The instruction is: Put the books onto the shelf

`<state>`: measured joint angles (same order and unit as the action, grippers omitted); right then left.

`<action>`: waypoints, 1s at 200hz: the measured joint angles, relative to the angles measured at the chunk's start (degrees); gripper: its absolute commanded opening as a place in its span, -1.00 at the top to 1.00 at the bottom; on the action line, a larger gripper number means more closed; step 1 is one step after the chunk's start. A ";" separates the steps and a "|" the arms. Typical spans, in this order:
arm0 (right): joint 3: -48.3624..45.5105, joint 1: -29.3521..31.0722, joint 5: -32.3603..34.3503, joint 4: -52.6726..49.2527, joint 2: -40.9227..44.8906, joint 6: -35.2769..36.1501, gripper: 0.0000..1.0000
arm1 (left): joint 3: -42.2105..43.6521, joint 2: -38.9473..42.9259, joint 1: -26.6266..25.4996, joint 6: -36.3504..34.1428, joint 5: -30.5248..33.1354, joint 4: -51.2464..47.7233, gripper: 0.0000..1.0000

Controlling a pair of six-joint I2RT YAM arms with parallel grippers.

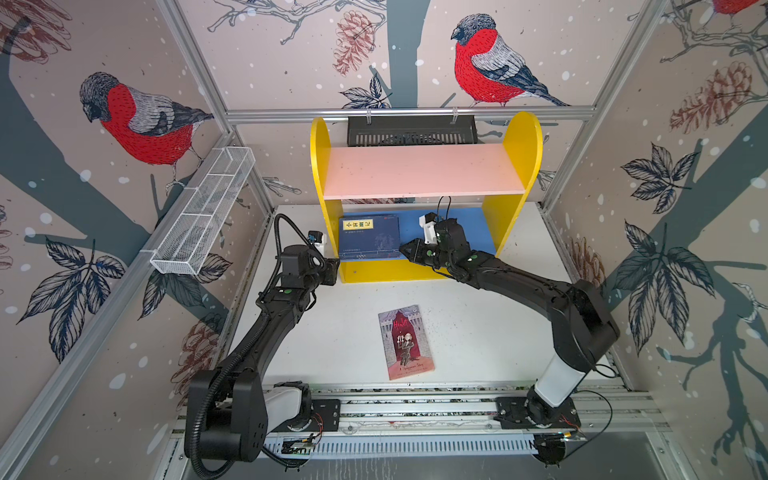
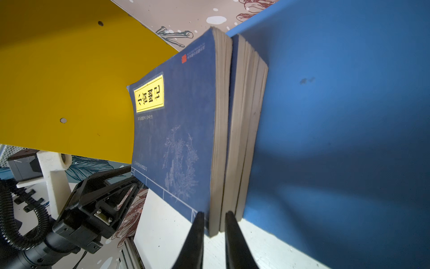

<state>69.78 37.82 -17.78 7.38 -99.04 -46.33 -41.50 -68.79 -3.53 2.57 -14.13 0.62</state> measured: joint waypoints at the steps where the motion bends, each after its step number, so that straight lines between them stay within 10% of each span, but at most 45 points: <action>1: 0.00 0.00 0.00 0.00 -0.02 0.00 0.61 | 0.00 0.00 0.00 0.00 0.00 0.00 0.12; 200: 0.57 -0.39 -1.55 0.17 0.50 0.00 0.53 | 0.00 0.11 0.00 0.42 0.00 -0.07 0.04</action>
<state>70.35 37.43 -19.33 7.55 -98.54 -46.33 -41.50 -68.69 -3.53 2.98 -14.13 0.56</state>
